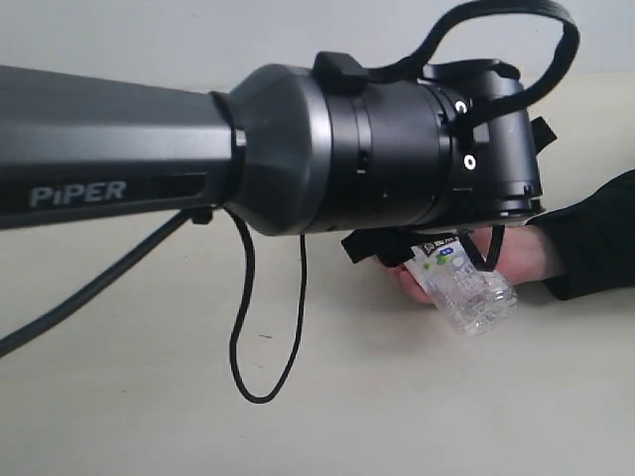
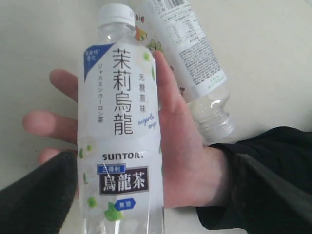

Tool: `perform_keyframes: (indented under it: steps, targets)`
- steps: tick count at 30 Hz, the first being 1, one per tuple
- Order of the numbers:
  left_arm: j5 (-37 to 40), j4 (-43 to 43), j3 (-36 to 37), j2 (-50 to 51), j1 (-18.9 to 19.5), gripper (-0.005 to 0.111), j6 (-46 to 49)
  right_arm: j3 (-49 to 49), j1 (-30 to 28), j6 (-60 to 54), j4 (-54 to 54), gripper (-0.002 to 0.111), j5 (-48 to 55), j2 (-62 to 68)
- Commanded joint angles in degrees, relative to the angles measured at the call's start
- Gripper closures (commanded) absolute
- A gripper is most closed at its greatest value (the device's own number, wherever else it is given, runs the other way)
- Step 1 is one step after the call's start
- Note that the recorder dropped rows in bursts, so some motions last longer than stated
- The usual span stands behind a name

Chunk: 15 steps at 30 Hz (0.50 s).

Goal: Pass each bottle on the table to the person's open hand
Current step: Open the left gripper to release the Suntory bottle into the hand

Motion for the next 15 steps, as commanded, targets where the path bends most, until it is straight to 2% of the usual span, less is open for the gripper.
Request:
perform_keyframes:
  steps: [1, 8, 9, 10, 11, 12, 15]
  targets:
    - [4.64, 0.13, 0.01, -3.3, 0.05, 0.035, 0.57, 0.21, 0.08, 0.0, -0.01, 0.108, -0.22, -0.27]
    - [13.28, -3.2, 0.01, -6.07, -0.07, 0.07, 4.23, 0.21, 0.08, 0.0, -0.01, 0.108, -0.22, -0.27]
    - [13.91, -4.03, 0.01, -6.12, -0.07, 0.081, 5.18, 0.21, 0.08, 0.0, -0.01, 0.108, -0.22, -0.27]
    - [14.25, -4.33, 0.01, -6.12, -0.07, 0.087, 5.18, 0.21, 0.08, 0.0, -0.01, 0.108, -0.22, -0.27]
    - [14.36, -5.31, 0.01, -6.12, -0.07, 0.099, 5.18, 0.21, 0.08, 0.0, -0.01, 0.108, -0.22, -0.27]
    - [14.36, -5.99, 0.01, -6.12, -0.07, 0.105, 5.18, 0.21, 0.08, 0.0, -0.01, 0.108, -0.22, -0.27]
    - [15.18, -7.58, 0.01, -6.21, -0.07, 0.107, 7.51, 0.21, 0.08, 0.0, -0.01, 0.108, -0.22, -0.27]
